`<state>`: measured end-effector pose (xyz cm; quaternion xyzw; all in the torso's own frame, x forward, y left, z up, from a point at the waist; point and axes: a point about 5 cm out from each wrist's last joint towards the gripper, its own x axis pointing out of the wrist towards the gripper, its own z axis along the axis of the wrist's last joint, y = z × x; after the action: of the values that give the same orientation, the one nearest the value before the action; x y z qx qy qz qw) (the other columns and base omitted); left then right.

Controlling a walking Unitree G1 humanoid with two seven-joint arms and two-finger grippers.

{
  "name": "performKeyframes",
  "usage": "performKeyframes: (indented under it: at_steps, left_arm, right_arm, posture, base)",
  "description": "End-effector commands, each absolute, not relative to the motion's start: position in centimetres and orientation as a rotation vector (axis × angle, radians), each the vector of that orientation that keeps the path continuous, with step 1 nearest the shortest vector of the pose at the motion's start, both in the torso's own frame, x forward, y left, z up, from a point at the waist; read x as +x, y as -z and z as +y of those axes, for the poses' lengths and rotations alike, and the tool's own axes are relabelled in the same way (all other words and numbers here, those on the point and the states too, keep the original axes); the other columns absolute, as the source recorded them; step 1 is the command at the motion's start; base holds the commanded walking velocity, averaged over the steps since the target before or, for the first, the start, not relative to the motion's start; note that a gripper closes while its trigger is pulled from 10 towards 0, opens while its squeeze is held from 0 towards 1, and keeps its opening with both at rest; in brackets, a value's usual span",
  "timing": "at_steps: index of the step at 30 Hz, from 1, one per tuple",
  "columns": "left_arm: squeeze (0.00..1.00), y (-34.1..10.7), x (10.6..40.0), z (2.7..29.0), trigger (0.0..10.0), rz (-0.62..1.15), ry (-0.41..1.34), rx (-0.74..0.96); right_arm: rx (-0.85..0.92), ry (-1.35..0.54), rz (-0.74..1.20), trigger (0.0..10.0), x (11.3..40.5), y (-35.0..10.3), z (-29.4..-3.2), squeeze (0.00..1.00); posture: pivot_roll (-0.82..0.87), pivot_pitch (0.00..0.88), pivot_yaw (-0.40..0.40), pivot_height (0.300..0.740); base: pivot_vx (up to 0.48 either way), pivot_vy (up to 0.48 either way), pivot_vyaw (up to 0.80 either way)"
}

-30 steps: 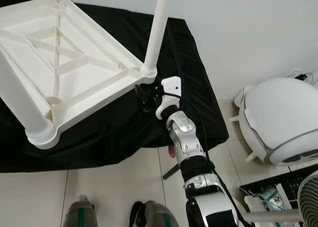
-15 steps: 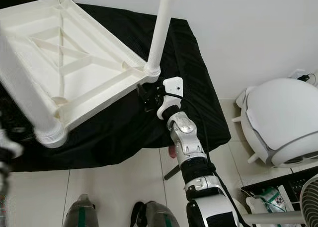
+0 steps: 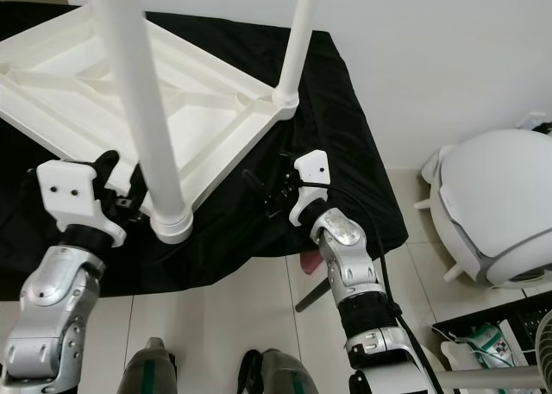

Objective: Building children table

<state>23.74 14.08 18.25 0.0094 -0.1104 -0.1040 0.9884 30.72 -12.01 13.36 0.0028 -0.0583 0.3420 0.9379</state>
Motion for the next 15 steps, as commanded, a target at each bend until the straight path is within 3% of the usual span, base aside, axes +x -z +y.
performKeyframes:
  at_steps: [1, 15]
  left_arm:
    - [0.0, -18.6, 24.3, 12.2, 10.0, -0.242, 0.281, 0.006]
    - [0.0, -19.1, 26.1, 8.5, 10.0, -0.264, 0.378, -0.059]
  right_arm:
    - [0.01, -0.793, -0.088, 10.0, 29.7, -13.4, -12.5, 0.0]
    - [-0.006, -1.102, -0.104, 10.0, 26.7, -16.2, -12.8, 0.0]
  posture:
    - [0.08, 0.052, -0.066, 0.74]
    - [0.01, 0.034, -0.03, 0.74]
  base:
    - [0.0, 0.0, 0.0]
    - [0.0, 0.0, 0.0]
